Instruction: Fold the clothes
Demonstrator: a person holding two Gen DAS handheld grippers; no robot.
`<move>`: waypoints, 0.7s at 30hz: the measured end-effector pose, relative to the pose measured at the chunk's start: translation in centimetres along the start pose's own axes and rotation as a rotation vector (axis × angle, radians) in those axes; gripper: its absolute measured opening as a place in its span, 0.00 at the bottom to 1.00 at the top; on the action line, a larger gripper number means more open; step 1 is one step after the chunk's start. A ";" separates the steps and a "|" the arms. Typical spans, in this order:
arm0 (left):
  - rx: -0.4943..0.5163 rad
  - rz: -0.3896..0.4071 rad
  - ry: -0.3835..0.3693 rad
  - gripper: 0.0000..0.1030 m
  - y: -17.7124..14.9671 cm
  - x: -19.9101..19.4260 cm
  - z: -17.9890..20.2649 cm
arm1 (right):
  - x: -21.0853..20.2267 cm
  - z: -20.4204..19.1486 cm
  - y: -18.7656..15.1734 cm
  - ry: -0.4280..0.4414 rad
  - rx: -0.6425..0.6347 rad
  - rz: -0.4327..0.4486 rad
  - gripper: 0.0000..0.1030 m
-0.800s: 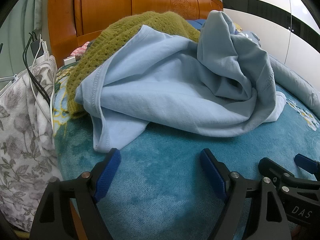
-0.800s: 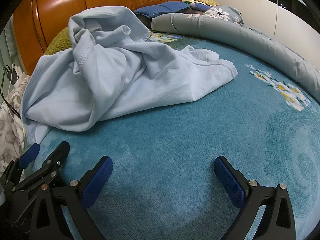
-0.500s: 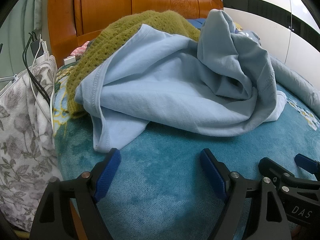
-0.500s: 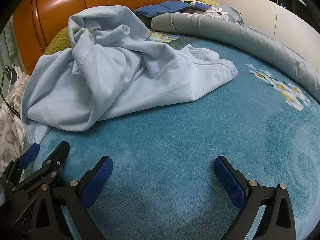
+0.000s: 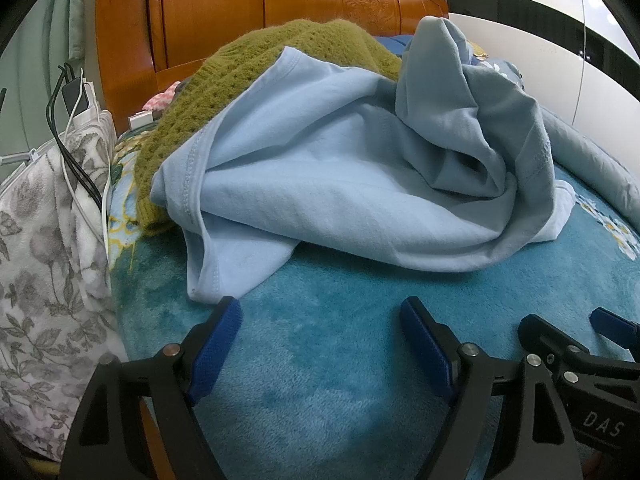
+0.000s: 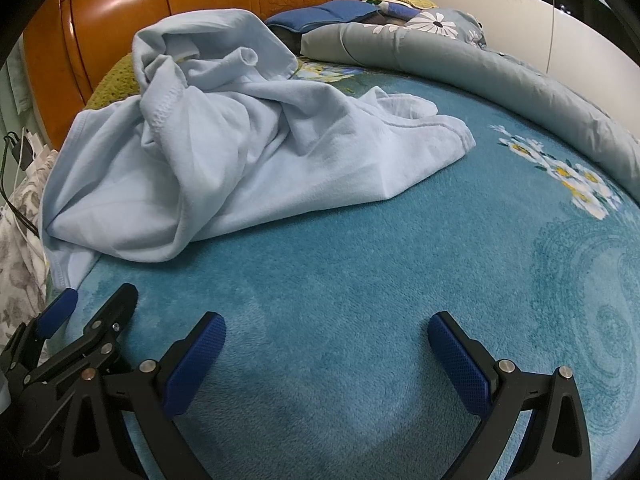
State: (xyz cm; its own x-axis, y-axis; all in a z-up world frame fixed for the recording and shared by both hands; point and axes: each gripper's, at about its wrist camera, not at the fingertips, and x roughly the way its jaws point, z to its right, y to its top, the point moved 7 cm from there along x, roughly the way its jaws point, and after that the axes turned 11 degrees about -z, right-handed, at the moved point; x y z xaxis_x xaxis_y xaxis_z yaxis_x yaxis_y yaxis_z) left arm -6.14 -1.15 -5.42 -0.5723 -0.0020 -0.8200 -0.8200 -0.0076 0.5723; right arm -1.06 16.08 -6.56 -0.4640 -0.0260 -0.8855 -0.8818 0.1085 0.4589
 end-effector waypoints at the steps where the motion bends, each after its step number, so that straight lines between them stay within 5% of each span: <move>1: 0.000 -0.001 -0.001 0.81 0.1 0.1 -0.1 | 0.0 0.0 -0.1 0.001 0.001 0.000 1.00; 18: -0.007 -0.038 -0.043 0.81 1.7 2.5 -4.1 | 0.4 0.0 0.2 -0.004 0.001 -0.015 1.00; 21: -0.012 -0.031 -0.051 0.81 1.5 -0.9 -5.3 | 0.5 -0.1 0.1 -0.017 -0.005 -0.020 1.00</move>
State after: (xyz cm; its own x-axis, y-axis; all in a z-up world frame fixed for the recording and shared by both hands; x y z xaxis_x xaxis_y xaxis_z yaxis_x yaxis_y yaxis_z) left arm -6.84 -6.48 -3.88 -0.5467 0.0498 -0.8359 -0.8373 -0.0189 0.5465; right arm -1.43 15.99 -6.93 -0.4446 -0.0107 -0.8957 -0.8914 0.1033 0.4413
